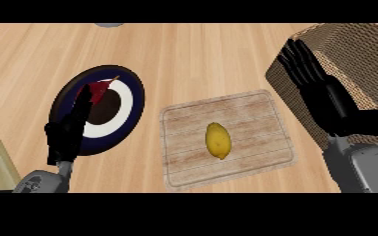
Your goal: Pick the lemon from the cutting board and place it in the basket
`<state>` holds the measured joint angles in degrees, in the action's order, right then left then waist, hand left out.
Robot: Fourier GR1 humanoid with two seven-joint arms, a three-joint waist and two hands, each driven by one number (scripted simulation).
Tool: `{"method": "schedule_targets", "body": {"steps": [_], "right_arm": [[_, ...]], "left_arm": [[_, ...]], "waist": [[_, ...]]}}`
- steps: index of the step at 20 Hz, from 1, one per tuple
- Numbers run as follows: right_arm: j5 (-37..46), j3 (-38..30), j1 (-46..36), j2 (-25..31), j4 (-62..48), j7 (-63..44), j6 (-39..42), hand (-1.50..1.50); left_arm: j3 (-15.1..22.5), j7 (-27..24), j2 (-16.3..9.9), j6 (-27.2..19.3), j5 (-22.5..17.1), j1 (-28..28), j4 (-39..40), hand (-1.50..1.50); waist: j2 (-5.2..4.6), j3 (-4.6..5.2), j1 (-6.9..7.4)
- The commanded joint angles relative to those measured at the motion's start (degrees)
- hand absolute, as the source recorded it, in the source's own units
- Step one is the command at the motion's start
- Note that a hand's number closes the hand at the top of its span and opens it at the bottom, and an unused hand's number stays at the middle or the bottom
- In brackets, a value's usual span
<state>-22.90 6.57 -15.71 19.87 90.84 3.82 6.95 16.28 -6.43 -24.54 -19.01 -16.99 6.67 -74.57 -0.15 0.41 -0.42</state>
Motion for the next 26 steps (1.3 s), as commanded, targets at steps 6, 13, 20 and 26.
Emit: {"method": "schedule_targets", "body": {"steps": [6, 13, 20, 26], "right_arm": [[-8.04, -7.35, -18.36, -2.73, -15.8, 9.33, 11.41, 1.5], [31.21, 22.35, -9.11, -11.85, -1.75, 20.18, -3.29, -1.5], [40.92, 30.33, -13.79, -19.64, 7.21, -12.52, -10.25, -1.5], [47.06, 24.13, -27.37, -6.65, 7.02, -31.47, 3.08, -1.5]], "left_arm": [[-5.64, 10.05, -6.74, 5.83, -3.37, 7.14, -3.05, 0.0], [-4.72, 12.96, -4.85, 7.17, -4.94, 7.1, -1.78, 0.0], [-7.16, 14.73, -6.37, 8.54, -5.41, 5.9, -1.9, 0.0], [-6.63, 14.31, -5.21, 7.44, -4.72, 6.09, -2.12, 0.0]], "waist": [[-0.53, -0.59, 3.37], [0.26, -0.42, 1.06], [0.73, -0.33, 0.11], [1.48, -0.19, -1.07]]}}
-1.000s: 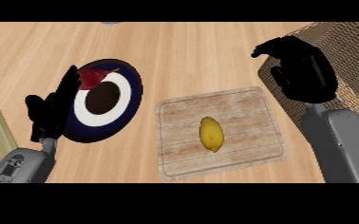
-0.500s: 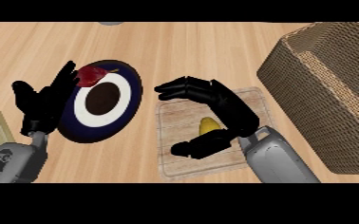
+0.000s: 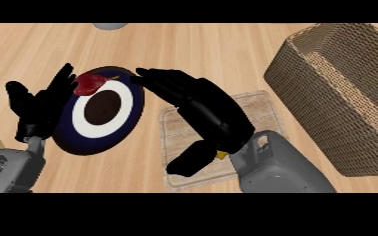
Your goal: Pick the lemon from the cutting board and place it in the basket
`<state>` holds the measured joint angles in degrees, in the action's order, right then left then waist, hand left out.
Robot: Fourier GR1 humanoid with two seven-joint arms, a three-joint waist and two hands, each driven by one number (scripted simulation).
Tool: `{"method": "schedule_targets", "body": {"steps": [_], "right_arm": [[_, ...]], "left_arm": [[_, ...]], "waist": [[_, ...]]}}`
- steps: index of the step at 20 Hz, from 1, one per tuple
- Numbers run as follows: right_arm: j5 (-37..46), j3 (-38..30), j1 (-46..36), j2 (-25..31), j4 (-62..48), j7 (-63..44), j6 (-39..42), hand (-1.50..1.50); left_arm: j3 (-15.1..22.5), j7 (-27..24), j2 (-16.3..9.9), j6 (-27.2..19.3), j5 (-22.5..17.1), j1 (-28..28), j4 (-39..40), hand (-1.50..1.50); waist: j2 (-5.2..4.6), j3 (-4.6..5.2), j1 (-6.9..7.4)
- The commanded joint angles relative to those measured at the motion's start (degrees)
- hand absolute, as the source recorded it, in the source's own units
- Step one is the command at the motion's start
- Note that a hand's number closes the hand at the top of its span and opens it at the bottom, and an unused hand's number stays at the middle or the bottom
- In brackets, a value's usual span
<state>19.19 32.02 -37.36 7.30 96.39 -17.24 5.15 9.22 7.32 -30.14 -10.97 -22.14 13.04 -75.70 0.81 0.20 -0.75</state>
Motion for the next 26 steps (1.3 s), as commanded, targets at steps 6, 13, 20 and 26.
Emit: {"method": "schedule_targets", "body": {"steps": [6, 13, 20, 26], "right_arm": [[0.3, -9.9, -17.45, 11.13, 1.66, -28.46, 20.02, -1.5], [-21.84, -17.29, -20.4, 13.74, 1.42, -38.68, 38.77, -1.5], [-36.12, -24.3, -11.61, 21.38, 8.94, -38.94, 40.48, -1.5], [-31.84, -28.78, 1.63, 22.74, 16.99, -30.66, 36.26, -1.5]], "left_arm": [[-0.79, 0.67, 0.01, 0.65, -0.19, 0.15, -0.66, 0.0], [-0.67, -0.17, 1.57, -0.35, 1.55, -0.33, 0.05, 0.0], [-2.5, 0.59, 0.53, 1.69, 1.52, -3.71, -3.3, 0.0], [-3.8, 0.44, 1.99, 3.03, 2.57, -3.4, -3.42, 0.0]], "waist": [[-0.13, -0.08, -0.17], [-0.34, -0.14, -0.22], [-0.41, -0.2, -0.04], [-0.67, -0.23, 0.54]]}}
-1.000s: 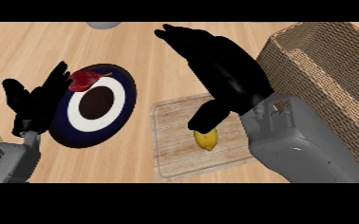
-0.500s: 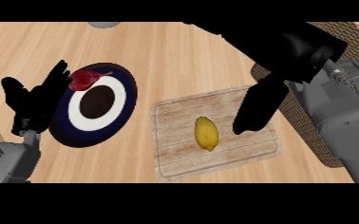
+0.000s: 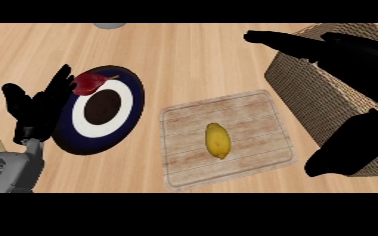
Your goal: Pick the lemon from the cutting board and place it in the basket
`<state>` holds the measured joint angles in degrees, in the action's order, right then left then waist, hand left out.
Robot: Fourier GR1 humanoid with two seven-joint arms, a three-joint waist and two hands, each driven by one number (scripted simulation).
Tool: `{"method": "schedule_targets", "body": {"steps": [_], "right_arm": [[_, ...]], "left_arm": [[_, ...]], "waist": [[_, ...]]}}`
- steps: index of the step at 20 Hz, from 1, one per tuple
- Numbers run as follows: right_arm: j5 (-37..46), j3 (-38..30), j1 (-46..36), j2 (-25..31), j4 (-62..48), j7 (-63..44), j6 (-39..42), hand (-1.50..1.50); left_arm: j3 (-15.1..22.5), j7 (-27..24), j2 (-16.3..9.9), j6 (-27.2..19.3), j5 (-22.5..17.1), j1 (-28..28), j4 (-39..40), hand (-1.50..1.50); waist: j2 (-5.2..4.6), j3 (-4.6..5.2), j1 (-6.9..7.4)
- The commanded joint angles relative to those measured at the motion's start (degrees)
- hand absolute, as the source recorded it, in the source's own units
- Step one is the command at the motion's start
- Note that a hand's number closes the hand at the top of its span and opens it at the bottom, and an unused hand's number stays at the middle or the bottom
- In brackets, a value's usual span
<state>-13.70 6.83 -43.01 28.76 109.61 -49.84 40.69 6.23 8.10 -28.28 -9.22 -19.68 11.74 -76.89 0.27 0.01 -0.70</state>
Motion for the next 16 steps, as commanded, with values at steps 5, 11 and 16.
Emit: {"method": "schedule_targets", "body": {"steps": [5, 11, 16], "right_arm": [[10.48, -1.22, 18.13, -3.32, 9.58, 8.74, 1.08, -1.5], [31.03, 6.0, 22.42, -11.11, 2.83, 24.39, -7.03, -1.5], [37.61, 8.99, 23.83, -15.95, -5.3, 33.26, -14.99, -1.5]], "left_arm": [[-2.38, 0.05, 0.55, 2.95, 1.68, -1.19, 0.01, 0.0], [-2.28, 0.82, 2.32, 2.31, 3.45, -1.95, -2.62, 0.0], [-3.58, -0.29, 3.28, 3.25, 4.6, -0.32, -0.22, 0.0]], "waist": [[-0.25, -0.04, 0.59], [-0.34, -0.05, 1.05], [-0.39, -0.04, 1.08]]}}
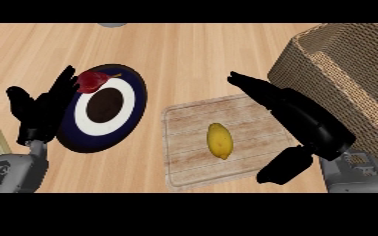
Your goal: Pick the lemon from the cutting board and place it in the basket
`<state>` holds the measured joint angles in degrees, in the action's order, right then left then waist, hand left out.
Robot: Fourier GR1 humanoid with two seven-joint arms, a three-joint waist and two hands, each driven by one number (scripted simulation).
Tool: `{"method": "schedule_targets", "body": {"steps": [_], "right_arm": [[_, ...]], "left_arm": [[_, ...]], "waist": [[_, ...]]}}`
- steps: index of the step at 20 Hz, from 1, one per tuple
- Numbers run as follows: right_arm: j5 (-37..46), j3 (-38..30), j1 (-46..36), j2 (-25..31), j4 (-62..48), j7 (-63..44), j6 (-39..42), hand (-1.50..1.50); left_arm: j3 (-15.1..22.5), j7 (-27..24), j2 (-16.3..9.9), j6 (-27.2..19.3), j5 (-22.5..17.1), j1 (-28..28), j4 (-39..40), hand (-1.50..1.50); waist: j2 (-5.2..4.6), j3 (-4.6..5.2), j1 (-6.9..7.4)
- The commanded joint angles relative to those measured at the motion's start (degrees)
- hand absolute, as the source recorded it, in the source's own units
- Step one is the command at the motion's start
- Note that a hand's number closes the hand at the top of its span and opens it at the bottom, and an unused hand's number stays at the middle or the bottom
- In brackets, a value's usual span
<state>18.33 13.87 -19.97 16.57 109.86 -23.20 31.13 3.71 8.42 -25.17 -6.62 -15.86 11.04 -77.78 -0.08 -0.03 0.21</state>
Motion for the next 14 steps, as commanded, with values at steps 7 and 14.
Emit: {"method": "schedule_targets", "body": {"steps": [7, 14], "right_arm": [[13.16, 5.1, 0.26, -7.43, -19.26, 12.53, -9.96, -1.5], [17.78, 5.14, -1.21, -8.32, -25.74, 14.85, -8.17, -1.5]], "left_arm": [[-3.93, 1.59, 0.05, 2.83, 0.94, 0.47, -0.25, 0.0], [-4.9, 3.27, 2.12, 3.47, 3.91, 0.38, -1.79, 0.0]], "waist": [[0.02, 0.03, 0.27], [0.07, 0.03, -0.01]]}}
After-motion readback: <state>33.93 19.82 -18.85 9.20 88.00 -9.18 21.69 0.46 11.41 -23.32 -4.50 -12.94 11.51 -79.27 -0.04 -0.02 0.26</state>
